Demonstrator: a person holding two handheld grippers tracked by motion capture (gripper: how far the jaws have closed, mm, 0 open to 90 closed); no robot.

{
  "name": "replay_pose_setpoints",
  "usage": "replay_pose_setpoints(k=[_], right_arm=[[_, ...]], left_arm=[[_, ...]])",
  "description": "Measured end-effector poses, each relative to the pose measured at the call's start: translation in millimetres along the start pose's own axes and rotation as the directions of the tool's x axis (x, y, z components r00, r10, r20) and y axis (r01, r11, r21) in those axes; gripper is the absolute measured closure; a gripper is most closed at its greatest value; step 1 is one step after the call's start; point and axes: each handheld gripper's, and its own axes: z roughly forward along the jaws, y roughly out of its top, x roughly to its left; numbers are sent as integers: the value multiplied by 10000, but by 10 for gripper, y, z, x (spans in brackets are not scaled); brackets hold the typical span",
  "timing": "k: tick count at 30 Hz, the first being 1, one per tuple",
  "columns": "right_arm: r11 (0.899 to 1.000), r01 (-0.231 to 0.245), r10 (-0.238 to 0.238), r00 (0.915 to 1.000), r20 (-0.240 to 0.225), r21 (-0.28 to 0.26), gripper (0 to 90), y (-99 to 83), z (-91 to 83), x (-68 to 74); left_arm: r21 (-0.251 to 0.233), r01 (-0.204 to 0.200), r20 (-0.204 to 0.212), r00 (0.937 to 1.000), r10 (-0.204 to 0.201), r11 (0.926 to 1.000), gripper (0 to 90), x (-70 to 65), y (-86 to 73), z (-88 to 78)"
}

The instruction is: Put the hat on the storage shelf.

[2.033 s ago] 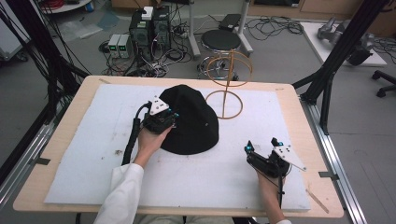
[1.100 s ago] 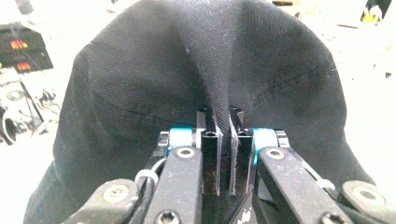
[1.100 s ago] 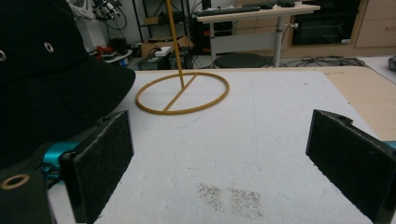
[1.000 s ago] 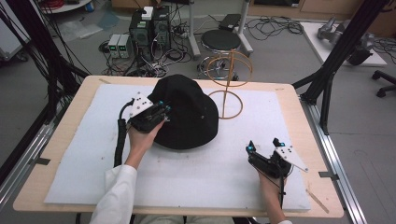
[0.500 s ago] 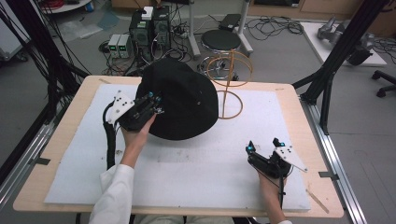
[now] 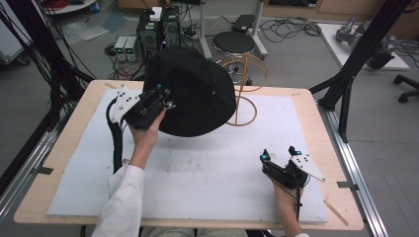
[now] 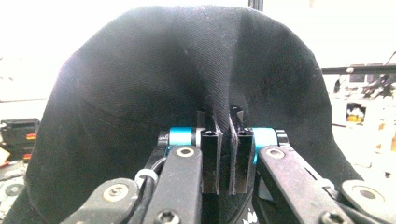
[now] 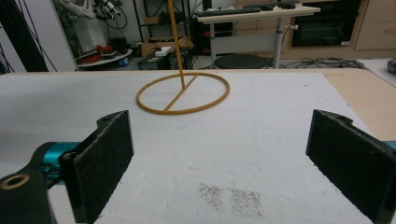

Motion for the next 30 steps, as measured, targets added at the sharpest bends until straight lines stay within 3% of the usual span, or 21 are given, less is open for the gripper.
replay_pose_setpoints(k=[6,30], right_arm=[[10000,75,-75,10000,-21,-24,66,-1,-1,2],[9999,59,-58,10000,78,-126,66,1,-45,-5]], left_arm=[[-48,123,174,9998,-122,9999,859,-3,47,110],[-225,133,916,9957,-112,9997,859,-259,174,637]])
